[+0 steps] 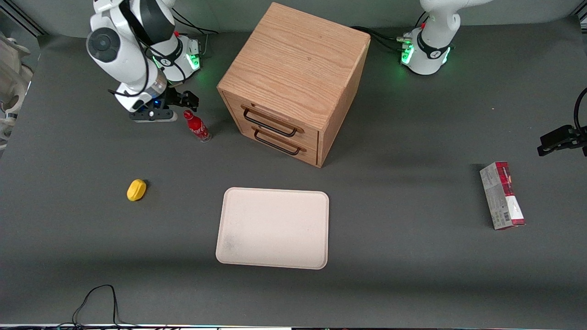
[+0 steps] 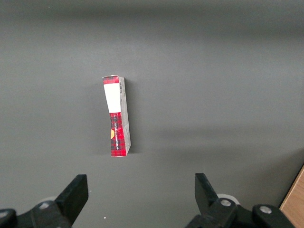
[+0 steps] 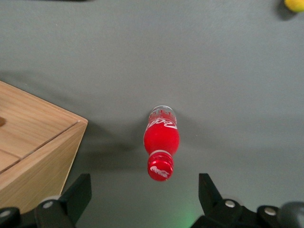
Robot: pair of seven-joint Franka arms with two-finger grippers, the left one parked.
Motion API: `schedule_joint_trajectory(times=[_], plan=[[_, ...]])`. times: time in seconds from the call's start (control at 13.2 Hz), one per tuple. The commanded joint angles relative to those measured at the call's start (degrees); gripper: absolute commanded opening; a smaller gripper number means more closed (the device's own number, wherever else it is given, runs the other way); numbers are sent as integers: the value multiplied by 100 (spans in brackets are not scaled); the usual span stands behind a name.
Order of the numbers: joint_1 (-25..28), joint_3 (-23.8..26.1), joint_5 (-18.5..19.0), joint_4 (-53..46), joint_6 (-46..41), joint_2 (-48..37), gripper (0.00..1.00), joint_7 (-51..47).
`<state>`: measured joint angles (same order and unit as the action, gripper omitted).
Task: Place coke bottle on tray
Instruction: 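Lower the open right gripper over the bottle's cap end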
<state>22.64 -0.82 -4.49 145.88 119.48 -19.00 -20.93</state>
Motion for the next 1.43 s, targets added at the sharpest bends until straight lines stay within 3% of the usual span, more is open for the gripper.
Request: schedule_joint_trajectory(times=[0.0, 0.83, 1.13, 1.36], plan=[[109, -32, 71, 326, 426, 1, 100, -175], [100, -41, 88, 521, 840, 353, 95, -175], [91, -41, 88, 529, 831, 353, 73, -175], [100, -41, 88, 529, 831, 353, 44, -166]])
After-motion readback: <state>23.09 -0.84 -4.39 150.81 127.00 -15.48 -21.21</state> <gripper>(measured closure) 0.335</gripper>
